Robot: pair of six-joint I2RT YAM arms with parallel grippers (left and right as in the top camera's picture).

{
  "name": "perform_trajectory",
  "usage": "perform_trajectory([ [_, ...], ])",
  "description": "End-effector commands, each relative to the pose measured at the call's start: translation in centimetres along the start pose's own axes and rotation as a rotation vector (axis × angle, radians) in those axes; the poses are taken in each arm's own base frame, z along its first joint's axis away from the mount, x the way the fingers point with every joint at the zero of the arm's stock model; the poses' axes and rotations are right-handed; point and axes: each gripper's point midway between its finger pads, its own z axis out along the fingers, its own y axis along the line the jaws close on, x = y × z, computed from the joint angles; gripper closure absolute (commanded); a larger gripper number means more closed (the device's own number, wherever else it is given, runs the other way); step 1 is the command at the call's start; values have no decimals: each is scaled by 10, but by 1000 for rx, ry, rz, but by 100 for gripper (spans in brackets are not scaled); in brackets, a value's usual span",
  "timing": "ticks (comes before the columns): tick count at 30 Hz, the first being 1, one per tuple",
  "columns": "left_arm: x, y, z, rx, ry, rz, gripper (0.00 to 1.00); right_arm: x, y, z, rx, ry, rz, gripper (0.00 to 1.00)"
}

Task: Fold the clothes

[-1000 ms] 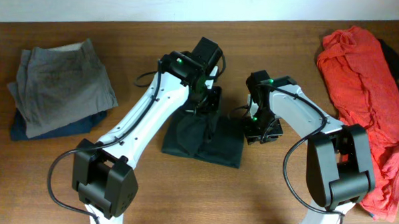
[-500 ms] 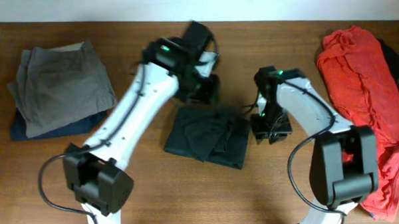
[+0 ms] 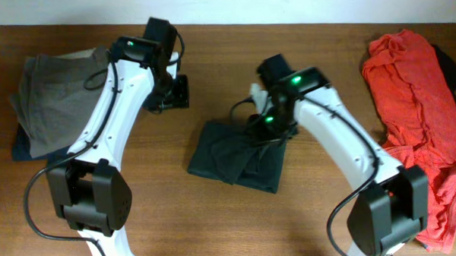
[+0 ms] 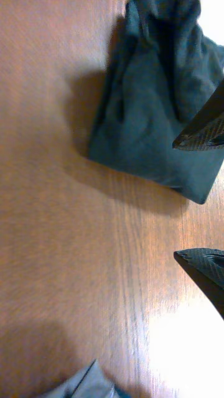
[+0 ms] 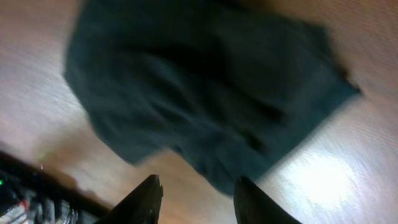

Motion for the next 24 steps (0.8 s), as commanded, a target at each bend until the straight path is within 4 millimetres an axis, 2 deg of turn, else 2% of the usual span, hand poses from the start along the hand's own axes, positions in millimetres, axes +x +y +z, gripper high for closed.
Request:
perform_trajectory([
  [1,17,4,25,-9,66,10,50,3,15,12,55,-16,-20,55],
  [6,37,-5,56,65,129,7,50,1,43,38,89,-59,-132,54],
  [13,46,-6,67,88,156,6,50,5,64,59,153,-101,-215,42],
  [20,45,-7,67,89,150,7,49,10,53,82,204,-66,-176,42],
  [24,45,-7,67,90,149,8,49,14,45,92,225,-59,-134,53],
])
